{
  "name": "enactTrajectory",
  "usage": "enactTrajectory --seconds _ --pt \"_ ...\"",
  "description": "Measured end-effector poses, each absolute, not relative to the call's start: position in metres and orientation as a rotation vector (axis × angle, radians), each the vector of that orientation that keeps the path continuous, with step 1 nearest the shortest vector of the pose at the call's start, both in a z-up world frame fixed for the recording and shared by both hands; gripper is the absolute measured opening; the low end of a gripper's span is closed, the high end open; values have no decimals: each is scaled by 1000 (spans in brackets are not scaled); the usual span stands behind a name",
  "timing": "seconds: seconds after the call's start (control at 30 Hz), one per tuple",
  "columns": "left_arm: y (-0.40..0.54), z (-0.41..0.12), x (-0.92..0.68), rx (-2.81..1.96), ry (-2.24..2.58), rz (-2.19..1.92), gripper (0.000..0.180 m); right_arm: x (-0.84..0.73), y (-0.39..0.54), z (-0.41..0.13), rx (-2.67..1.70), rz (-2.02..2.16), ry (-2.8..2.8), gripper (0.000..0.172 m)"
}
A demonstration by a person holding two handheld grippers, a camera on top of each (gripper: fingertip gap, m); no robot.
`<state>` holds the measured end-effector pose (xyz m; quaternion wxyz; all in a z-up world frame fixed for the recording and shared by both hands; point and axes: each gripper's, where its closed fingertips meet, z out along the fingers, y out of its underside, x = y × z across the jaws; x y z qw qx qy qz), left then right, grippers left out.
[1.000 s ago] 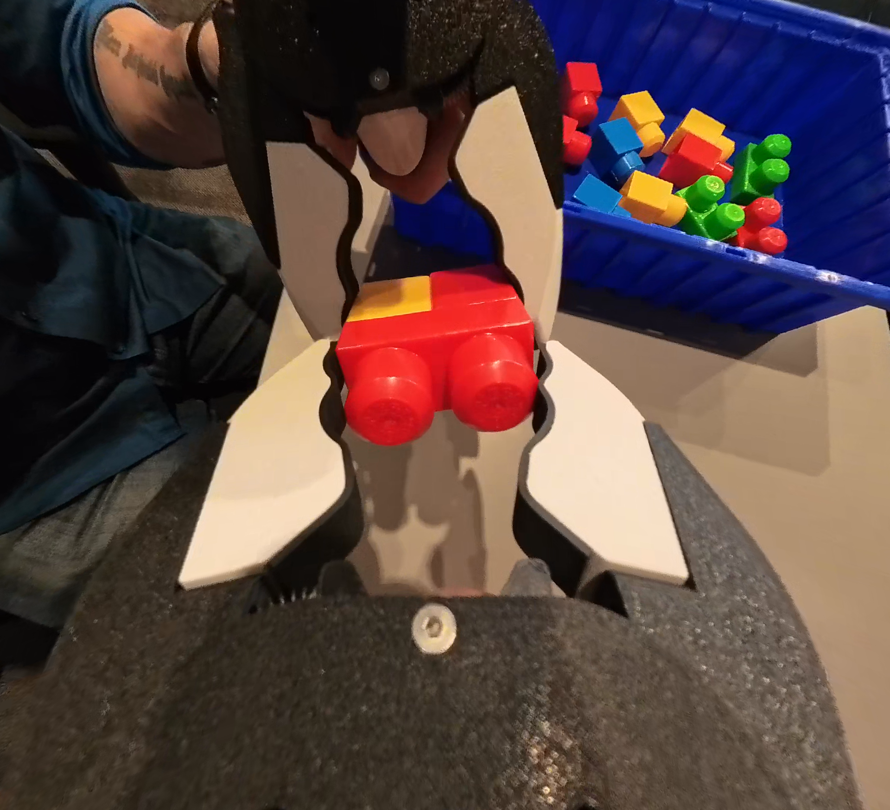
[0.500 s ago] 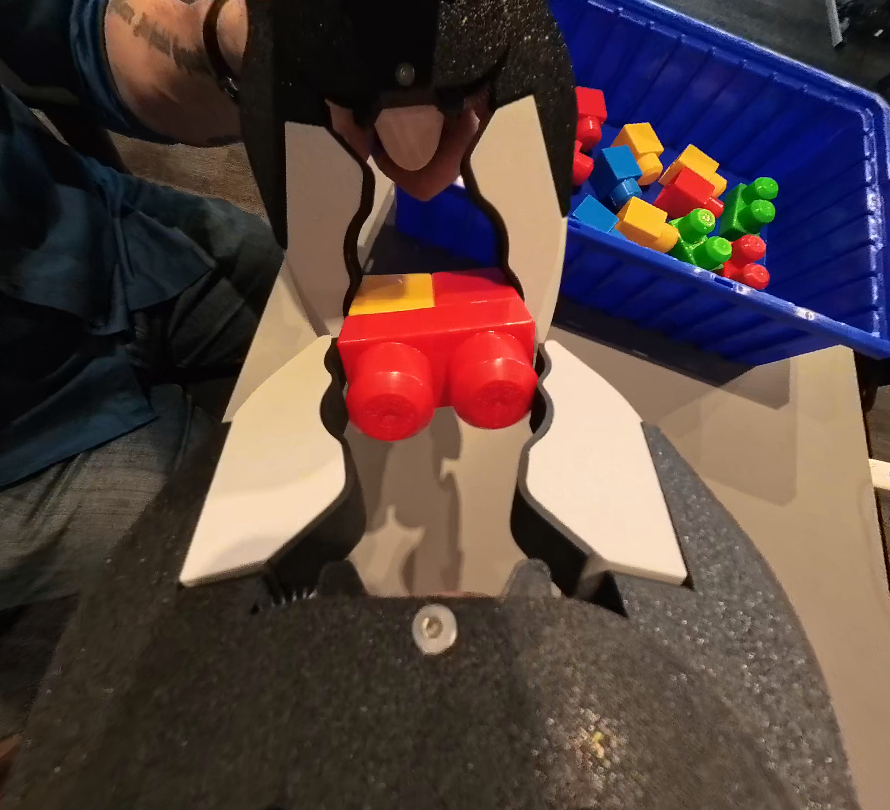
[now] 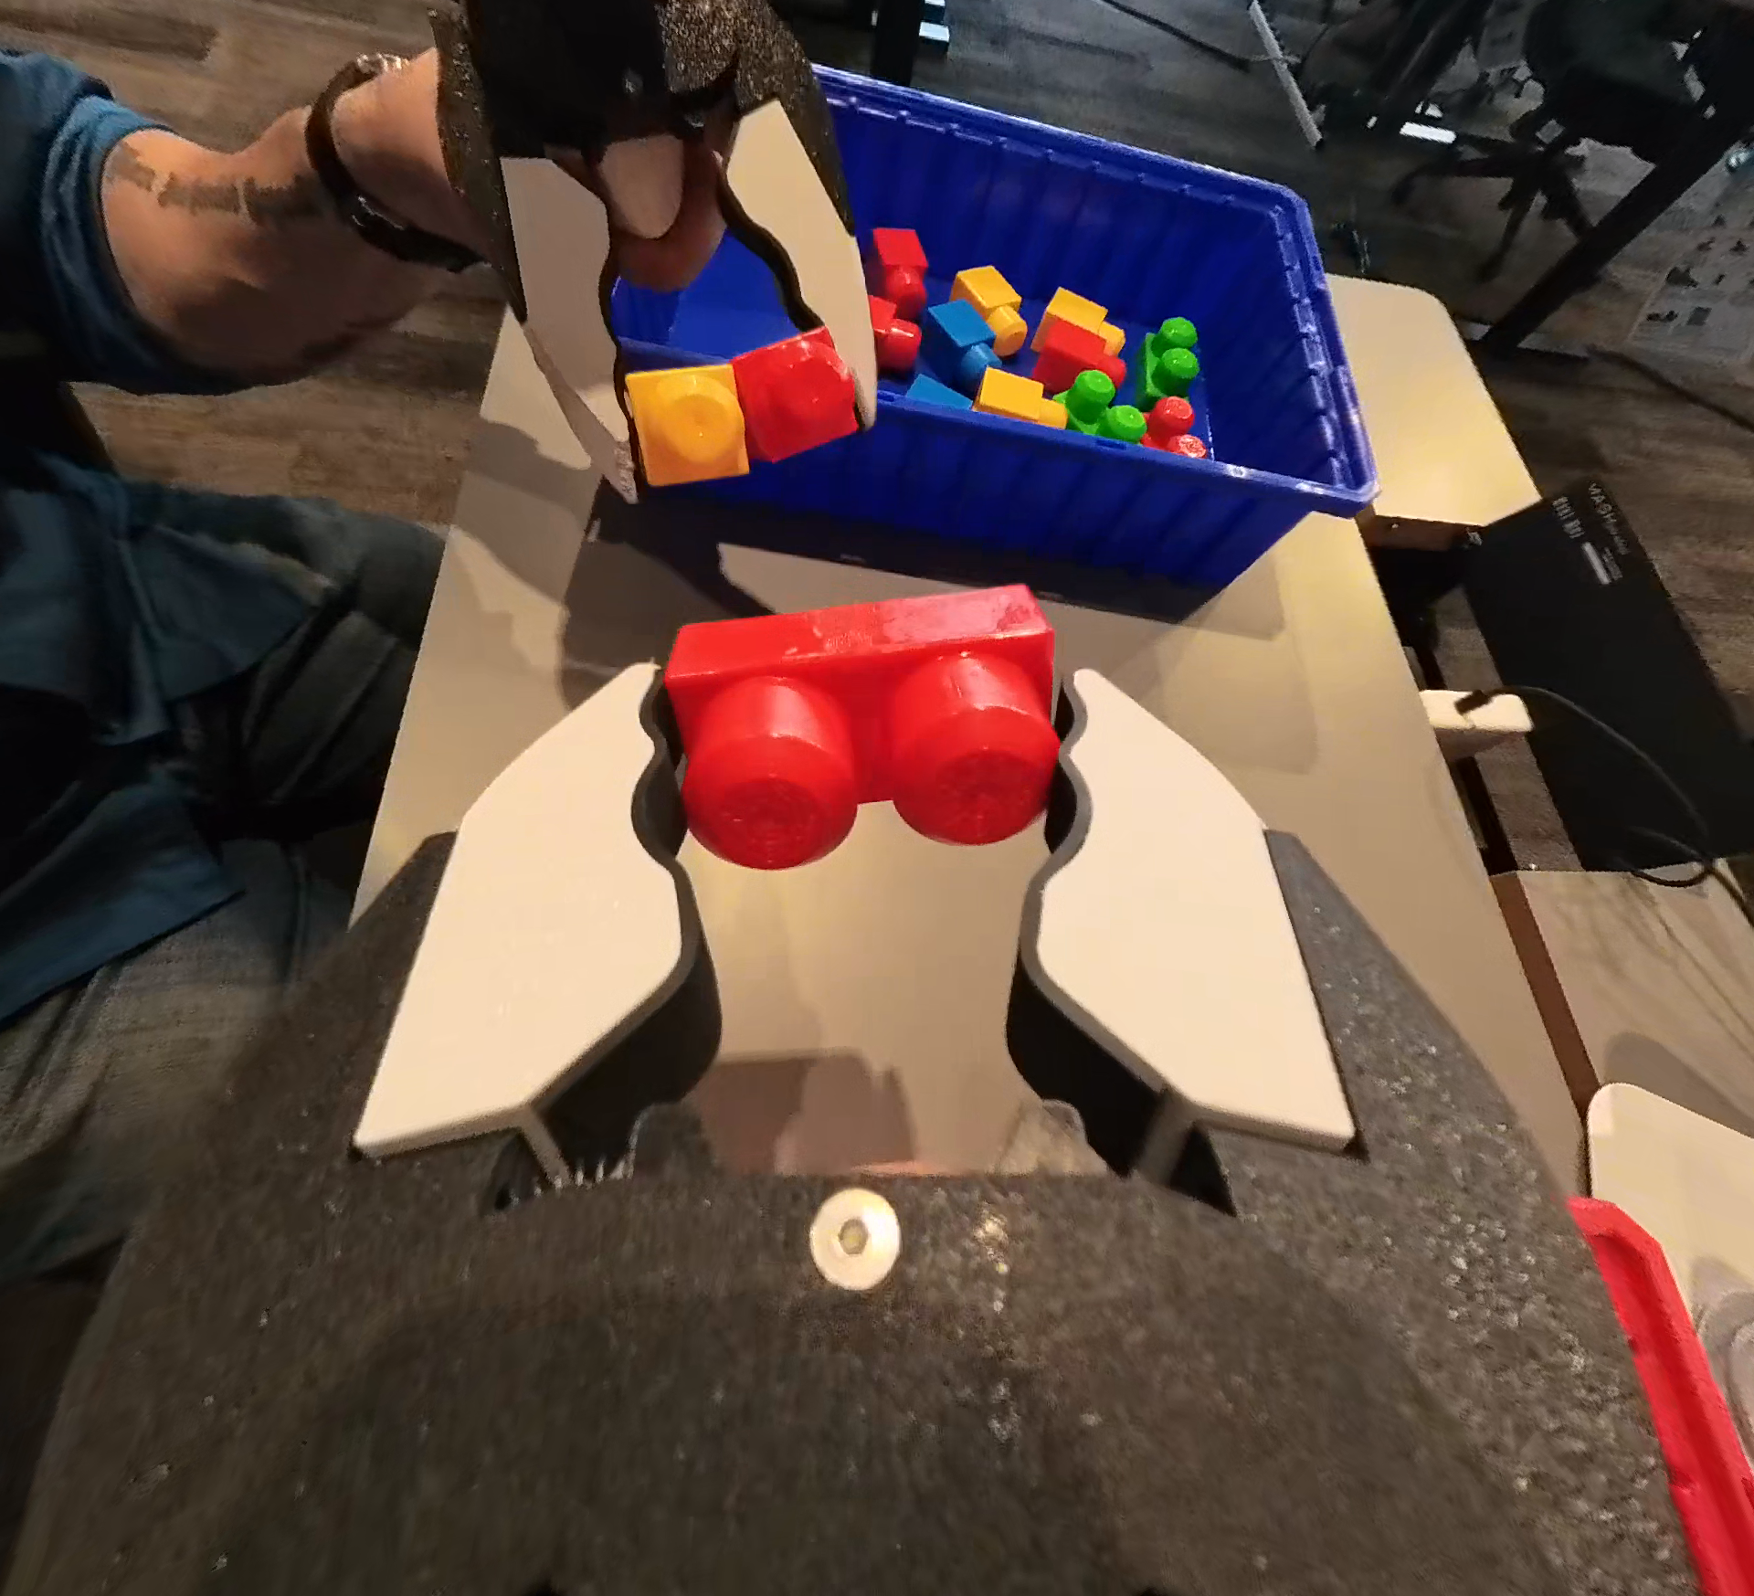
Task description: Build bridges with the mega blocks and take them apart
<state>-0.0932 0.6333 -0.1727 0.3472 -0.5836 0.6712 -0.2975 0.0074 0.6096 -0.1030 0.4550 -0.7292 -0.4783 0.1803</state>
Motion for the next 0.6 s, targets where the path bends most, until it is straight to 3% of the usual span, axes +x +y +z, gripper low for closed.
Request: enactTrajectory --seconds 0.03,0.2,0.4,0.6 --pt "632 -172 -93 -1512 1743 -767 78 6 610 -104 -1798 443 -1184 75" --pt "629 -177 -91 -1537 1758 -769 78 9 615 -121 -1891 370 -1226 75" --pt "616 -245 -74 -1724 2029 -568 77 31 635 -229 -2418 205 -1332 76" --pt "602 -307 -67 -1755 2240 -423 77 16 659 -307 -2642 148 -1399 76"
